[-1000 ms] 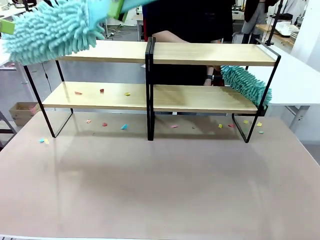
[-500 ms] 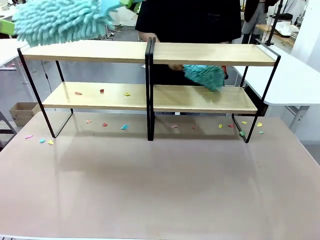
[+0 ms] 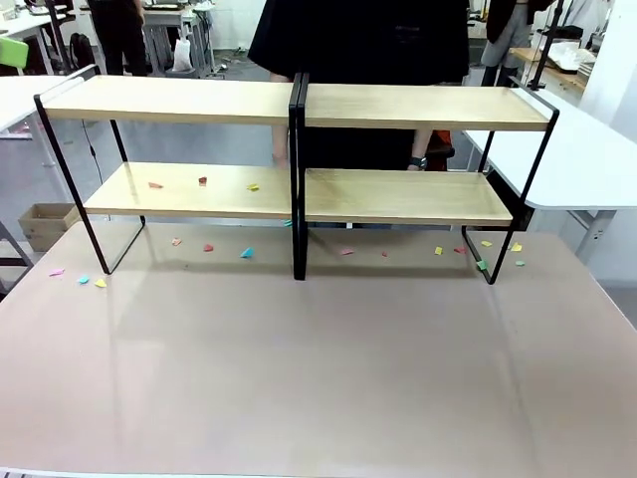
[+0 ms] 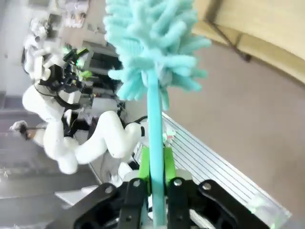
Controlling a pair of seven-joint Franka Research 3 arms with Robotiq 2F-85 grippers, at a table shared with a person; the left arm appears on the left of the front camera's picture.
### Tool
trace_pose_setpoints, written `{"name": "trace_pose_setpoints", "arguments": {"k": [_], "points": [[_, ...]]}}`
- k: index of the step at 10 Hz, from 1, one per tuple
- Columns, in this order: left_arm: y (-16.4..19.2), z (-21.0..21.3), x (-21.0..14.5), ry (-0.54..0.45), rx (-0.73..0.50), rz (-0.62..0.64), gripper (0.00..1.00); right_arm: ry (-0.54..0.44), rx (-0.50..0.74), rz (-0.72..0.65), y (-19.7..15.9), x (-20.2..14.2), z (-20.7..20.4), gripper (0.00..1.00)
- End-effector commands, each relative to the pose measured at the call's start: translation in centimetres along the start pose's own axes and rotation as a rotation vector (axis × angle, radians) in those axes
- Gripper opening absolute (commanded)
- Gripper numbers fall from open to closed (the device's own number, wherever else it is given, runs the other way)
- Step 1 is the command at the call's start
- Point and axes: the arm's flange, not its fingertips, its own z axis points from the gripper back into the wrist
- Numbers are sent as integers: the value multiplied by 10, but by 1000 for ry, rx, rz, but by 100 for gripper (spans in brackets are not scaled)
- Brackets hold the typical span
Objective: Clean the shelves.
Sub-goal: Clean a randomly selected level of the Shelf with the Duster.
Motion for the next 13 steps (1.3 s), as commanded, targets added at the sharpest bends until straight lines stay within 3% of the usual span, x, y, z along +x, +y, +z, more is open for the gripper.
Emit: {"name": "trace_pose_setpoints", "arguments": {"k": [1, 3, 5, 6, 8, 10, 11, 12, 13], "points": [[1, -1, -1, -8, -8, 0, 100, -131, 43, -82, -62, -87, -13, 12], [1, -1, -1, -8, -8, 0, 100, -120, 180, -140, -114, -140, 11, 12], [1, -1, -1, -8, -8, 0, 100, -47, 261, -238, -160, -182, 20, 12], [1, -1, -1, -8, -8, 0, 100, -8, 345, -198, -175, -202, 19, 12], [1, -1, -1, -8, -8, 0, 100, 114, 496, -184, -185, -234, 11, 12], [1, -1, -1, -8, -8, 0, 100, 267, 570, -232, -188, -251, 11, 12], [1, -1, -1, -8, -8, 0, 100, 282, 551, -271, -187, -259, 16, 12], [1, -1, -1, -8, -8, 0, 100, 147, 490, -321, -190, -270, 30, 12], [1, -1, -1, -8, -8, 0, 100, 85, 462, -334, -192, -283, 39, 12]]}}
